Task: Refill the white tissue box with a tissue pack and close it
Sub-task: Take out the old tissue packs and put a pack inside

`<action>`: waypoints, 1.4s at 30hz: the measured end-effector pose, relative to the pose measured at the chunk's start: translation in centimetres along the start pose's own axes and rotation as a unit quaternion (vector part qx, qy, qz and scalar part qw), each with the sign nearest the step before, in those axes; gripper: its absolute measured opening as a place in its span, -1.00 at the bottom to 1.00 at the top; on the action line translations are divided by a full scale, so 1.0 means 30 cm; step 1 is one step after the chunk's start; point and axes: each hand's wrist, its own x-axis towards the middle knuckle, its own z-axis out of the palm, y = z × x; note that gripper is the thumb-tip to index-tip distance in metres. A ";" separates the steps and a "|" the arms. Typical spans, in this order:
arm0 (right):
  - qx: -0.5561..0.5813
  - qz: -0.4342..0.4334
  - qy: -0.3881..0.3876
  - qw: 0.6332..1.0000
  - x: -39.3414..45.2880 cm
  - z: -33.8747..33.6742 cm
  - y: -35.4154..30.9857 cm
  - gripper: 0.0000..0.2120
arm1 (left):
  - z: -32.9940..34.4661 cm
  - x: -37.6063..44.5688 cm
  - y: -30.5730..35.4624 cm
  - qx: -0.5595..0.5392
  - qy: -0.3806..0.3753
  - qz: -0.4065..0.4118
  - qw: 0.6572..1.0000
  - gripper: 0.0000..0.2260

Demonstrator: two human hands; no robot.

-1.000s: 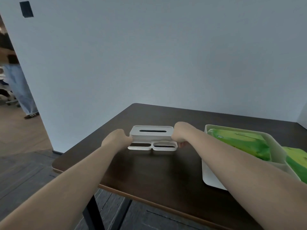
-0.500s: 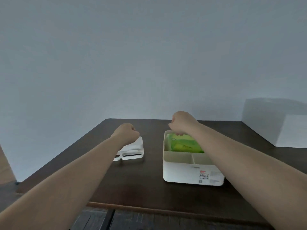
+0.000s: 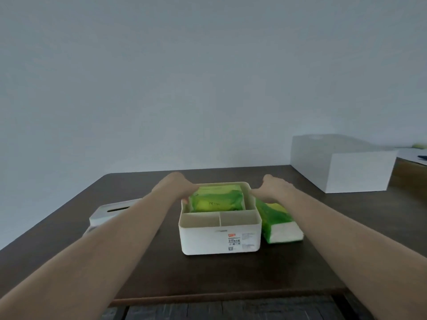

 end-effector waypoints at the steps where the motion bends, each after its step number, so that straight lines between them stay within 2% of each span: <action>1: 0.015 -0.001 -0.015 1.000 -0.003 0.000 0.011 -0.25 | 0.003 -0.001 0.008 0.010 -0.006 -0.007 1.000 -0.69; 4: 0.036 0.003 -0.026 0.999 -0.005 0.009 0.038 -0.34 | 0.013 0.000 0.015 0.046 -0.016 -0.008 0.999 -0.78; 6: 0.014 0.010 -0.047 0.999 -0.002 0.020 0.051 -0.33 | 0.020 0.003 0.011 0.037 -0.002 0.003 0.999 -0.85; 9: -0.024 0.009 -0.097 0.995 -0.005 0.029 0.059 -0.31 | 0.026 0.006 0.003 -0.033 0.044 0.026 0.998 -0.93; 14: -0.066 0.004 -0.117 0.991 0.004 0.035 0.058 -0.09 | 0.016 0.023 0.004 -0.150 0.110 0.047 0.981 -0.84; 16: -0.067 0.006 -0.100 0.993 0.023 0.066 0.056 -0.05 | 0.011 0.024 0.012 -0.226 0.109 0.058 0.966 -0.84; 18: -0.052 0.012 -0.069 0.996 0.059 0.097 0.062 -0.08 | 0.005 0.026 0.016 -0.298 0.096 0.068 0.947 -0.82; 22: -0.018 0.016 -0.058 0.998 0.066 0.097 0.067 -0.15 | -0.012 0.055 0.016 -0.395 0.086 0.074 0.912 -0.81; 25: 0.024 0.025 -0.044 0.998 0.048 0.071 0.061 -0.18 | -0.011 0.094 0.016 -0.409 0.122 0.065 0.902 -0.78; 29: 0.093 0.013 0.032 0.995 0.044 0.016 0.049 -0.22 | -0.002 0.171 -0.002 -0.365 0.182 0.038 0.912 -0.83; 32: 0.136 -0.014 0.093 0.986 0.062 -0.044 0.018 -0.20 | 0.002 0.233 -0.024 -0.312 0.185 0.013 0.932 -0.87; 35: 0.155 -0.076 0.120 0.978 0.090 -0.093 -0.030 -0.17 | 0.010 0.284 -0.042 -0.299 0.177 -0.006 0.938 -0.87; 39: 0.141 -0.181 0.130 0.965 0.115 -0.125 -0.093 -0.14 | 0.030 0.345 -0.061 -0.304 0.184 -0.022 0.935 -0.83; 42: 0.110 -0.279 0.089 0.950 0.119 -0.125 -0.128 -0.10 | 0.056 0.386 -0.085 -0.290 0.171 -0.041 0.941 -0.81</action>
